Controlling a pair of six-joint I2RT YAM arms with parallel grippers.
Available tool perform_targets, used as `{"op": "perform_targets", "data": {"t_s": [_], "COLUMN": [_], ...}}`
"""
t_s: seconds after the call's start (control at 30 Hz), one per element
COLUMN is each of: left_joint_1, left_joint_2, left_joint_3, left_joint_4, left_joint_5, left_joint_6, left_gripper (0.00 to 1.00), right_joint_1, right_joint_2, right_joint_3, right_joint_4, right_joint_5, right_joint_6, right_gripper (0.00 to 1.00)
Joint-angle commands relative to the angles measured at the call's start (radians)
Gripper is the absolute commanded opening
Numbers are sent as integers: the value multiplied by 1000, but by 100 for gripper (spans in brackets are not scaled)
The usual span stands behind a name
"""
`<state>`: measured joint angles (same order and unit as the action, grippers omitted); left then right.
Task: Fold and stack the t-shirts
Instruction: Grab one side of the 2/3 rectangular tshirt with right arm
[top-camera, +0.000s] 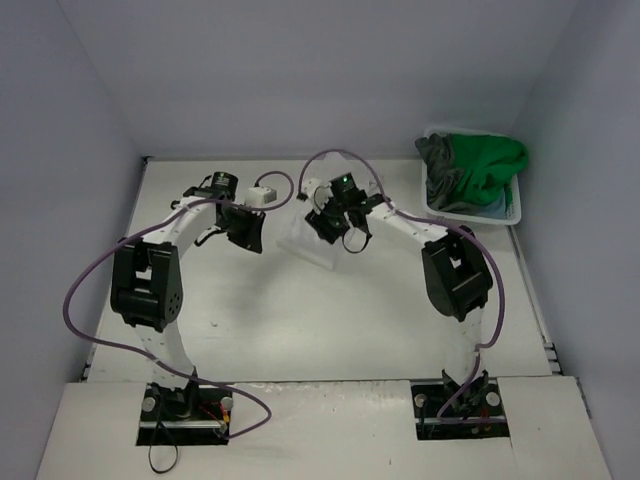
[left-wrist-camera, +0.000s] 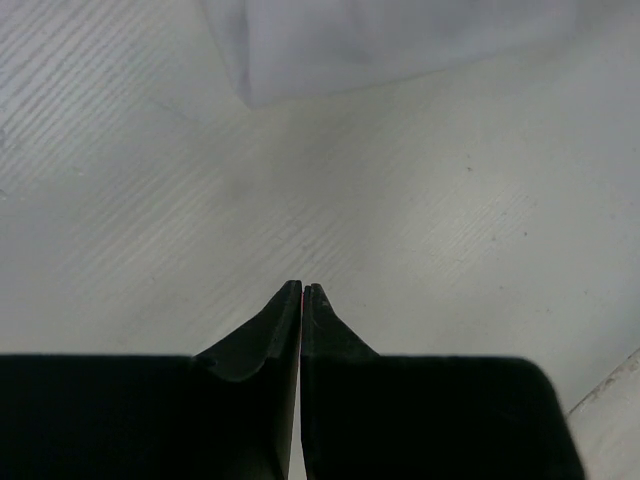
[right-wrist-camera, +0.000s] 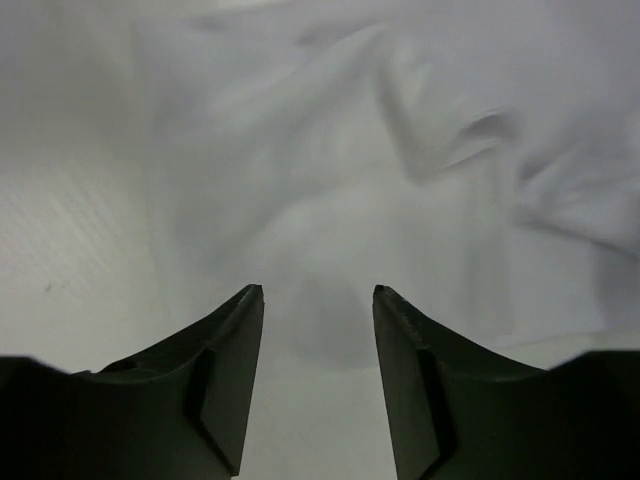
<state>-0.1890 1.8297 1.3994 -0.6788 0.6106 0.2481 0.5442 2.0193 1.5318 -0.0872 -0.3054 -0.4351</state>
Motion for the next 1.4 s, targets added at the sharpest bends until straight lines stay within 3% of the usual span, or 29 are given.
{"op": "perform_targets", "data": {"t_s": [0.0,0.1,0.2,0.33,0.87,1.37], "left_joint_1": [16,37,120,249,460,494], "left_joint_2": [-27,-78,-128,-164,-234,-267], "left_joint_3": [72,27,-8,-20,-88,-149], "left_joint_4": [4,57,104,117,148,183], "left_joint_5": [-23,-64,-83,-46,70,126], "left_joint_6": [2,-13,-56,-79,-95,-118], "left_gripper": [0,0,0,0,0,0], "right_joint_1": [59,80,92,114,214,218], "right_joint_2": [-57,-59,-56,-62,2,90], "right_joint_3": [-62,-85,-84,-85,-102,-88], "right_joint_4": [-54,-54,-54,-48,129,193], "right_joint_5": [-37,-40,-40,-15,170,302], "right_joint_6": [-54,-65,-67,-68,-108,-137], "right_gripper": [46,52,61,67,68,68]}}
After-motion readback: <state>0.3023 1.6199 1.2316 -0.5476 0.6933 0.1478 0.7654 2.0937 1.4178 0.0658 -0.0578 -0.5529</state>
